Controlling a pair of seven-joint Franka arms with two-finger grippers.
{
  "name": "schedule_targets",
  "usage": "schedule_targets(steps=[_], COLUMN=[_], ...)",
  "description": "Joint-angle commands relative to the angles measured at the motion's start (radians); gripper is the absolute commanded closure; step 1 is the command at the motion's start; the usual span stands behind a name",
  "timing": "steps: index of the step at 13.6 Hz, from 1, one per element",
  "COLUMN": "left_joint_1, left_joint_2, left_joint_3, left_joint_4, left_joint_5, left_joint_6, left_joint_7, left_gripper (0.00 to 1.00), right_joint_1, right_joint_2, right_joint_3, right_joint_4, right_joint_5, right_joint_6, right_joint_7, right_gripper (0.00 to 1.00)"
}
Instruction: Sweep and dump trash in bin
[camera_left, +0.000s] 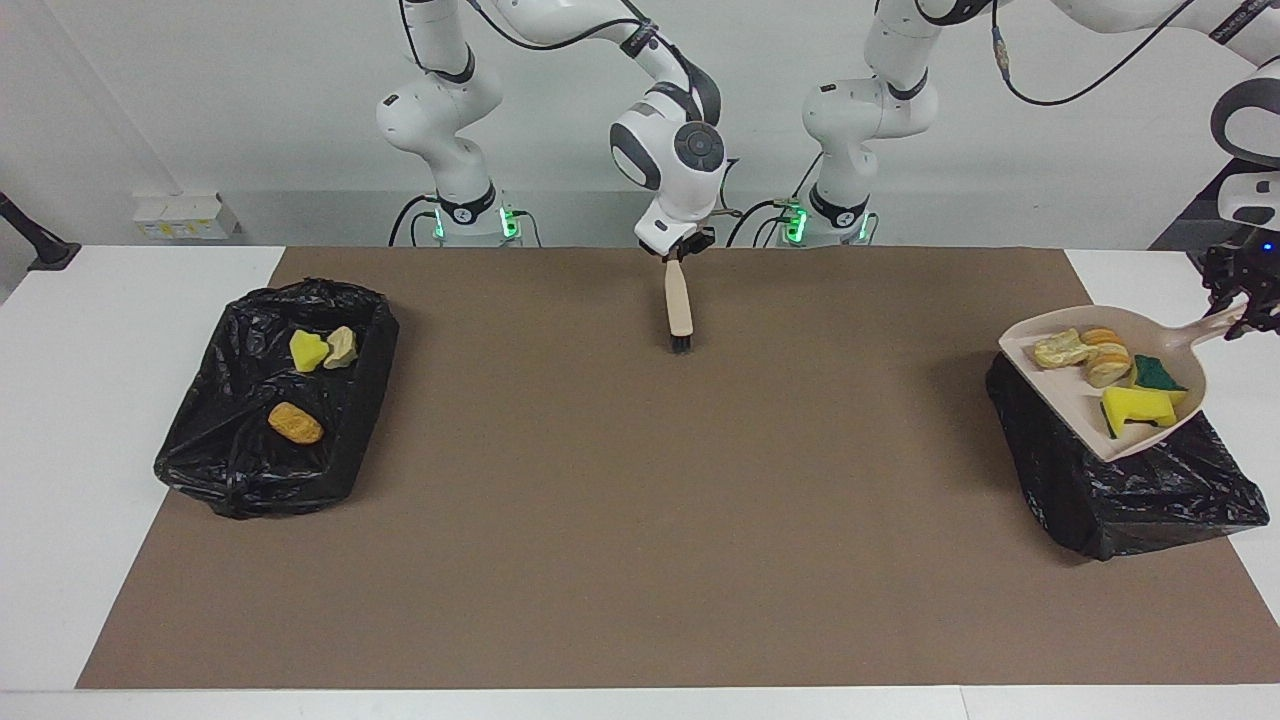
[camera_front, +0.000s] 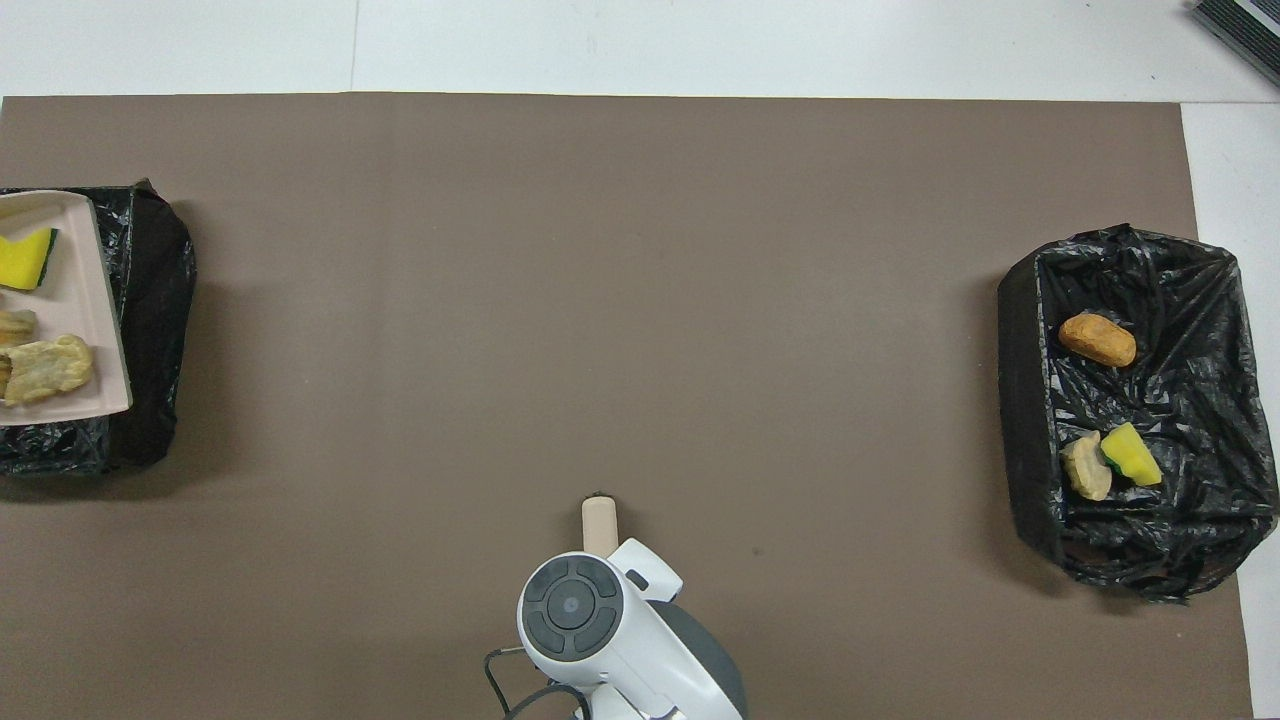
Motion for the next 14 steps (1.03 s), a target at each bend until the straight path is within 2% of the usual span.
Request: schedule_targets(steps=[1,3,6,9,10,11,14], left_joint_1=[0.073,0.081,0.068,0.023,0.020,0.019,0.017], left_joint_2=[0.125,0.137,0.160,0.159,0.159,0.159,0.148], left_joint_3=[-0.002,-0.006,-0.008,-0.009,-0.011,-0.012,-0.014], left_joint_4=[0.150,0.148,0.141,0.134,0.134,0.134,0.141], left_joint_5=[0.010,0.068,0.221,0.381,0.436,0.478,0.550], left_joint_6=[0.025,0.079,0.167,0.166,0.165,0.163,0.163], left_joint_7=[0.033,0.031,-0.042,-0.122,-0.122,-0.122,-0.122], left_gripper=[1.00,1.00,1.00,1.00,1.00,1.00,1.00], right_joint_1=[0.006,0.007,0.020,0.038,0.035,0.033,-0.002], right_joint_2=[0.015,0.015,0.020,0.038,0.041,0.041,0.023], right_joint_3=[0.000,0.000,0.005,0.003,0.003,0.003,-0.003], right_joint_4=[0.007,0.007,0.006,0.016,0.027,0.035,0.074], right_joint_5=[0.014,0.017,0.017,0.017,0.017,0.003,0.003], right_joint_6=[0.039,0.055,0.057,0.045,0.034,0.020,-0.016], right_joint_7=[-0.017,-0.017,-0.014,-0.006,-0.005,-0.006,-0.011], right_gripper=[1.00,1.00,1.00,1.00,0.89,0.01,0.00])
